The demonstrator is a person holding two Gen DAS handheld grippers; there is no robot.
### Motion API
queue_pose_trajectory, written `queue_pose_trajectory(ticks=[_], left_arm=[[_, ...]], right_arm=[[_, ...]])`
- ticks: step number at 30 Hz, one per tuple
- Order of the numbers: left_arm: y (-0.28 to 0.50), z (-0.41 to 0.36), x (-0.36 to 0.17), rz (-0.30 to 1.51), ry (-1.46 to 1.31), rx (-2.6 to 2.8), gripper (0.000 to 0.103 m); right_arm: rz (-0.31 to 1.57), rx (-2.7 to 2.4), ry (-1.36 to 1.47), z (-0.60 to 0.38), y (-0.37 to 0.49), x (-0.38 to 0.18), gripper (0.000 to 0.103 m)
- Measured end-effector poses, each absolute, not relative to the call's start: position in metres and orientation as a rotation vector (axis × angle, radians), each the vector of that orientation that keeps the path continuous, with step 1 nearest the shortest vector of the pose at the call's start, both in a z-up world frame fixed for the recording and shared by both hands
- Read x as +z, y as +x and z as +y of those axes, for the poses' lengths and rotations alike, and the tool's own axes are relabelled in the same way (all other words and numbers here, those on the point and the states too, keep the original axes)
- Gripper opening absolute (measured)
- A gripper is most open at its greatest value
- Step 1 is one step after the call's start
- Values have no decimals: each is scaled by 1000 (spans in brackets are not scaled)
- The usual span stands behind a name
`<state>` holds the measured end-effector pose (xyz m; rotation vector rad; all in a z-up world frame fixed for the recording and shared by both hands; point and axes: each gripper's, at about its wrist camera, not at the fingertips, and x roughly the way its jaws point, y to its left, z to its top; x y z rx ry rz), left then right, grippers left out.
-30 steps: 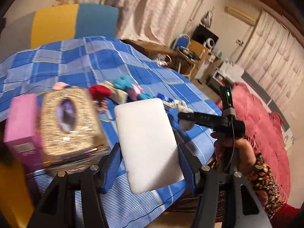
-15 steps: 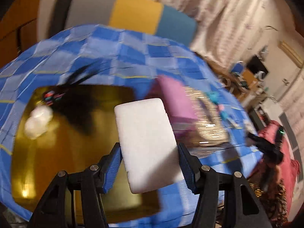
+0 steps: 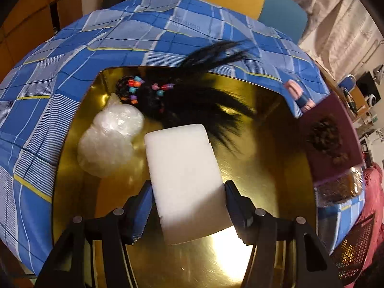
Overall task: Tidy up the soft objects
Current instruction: 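Carry the foam block into the gold tray and open the left gripper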
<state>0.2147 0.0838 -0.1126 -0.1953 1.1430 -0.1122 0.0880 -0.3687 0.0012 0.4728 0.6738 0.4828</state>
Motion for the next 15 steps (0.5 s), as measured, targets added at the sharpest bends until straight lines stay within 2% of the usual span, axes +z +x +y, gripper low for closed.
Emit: queue_pose_trajectory(ticks=[9, 15], left_arm=[[237, 96, -128, 1181, -155, -92, 61], [230, 104, -121, 1150, -172, -103, 67]], right_arm=[[745, 699, 394, -256, 97, 1, 46], [826, 758, 351, -204, 110, -17, 46]])
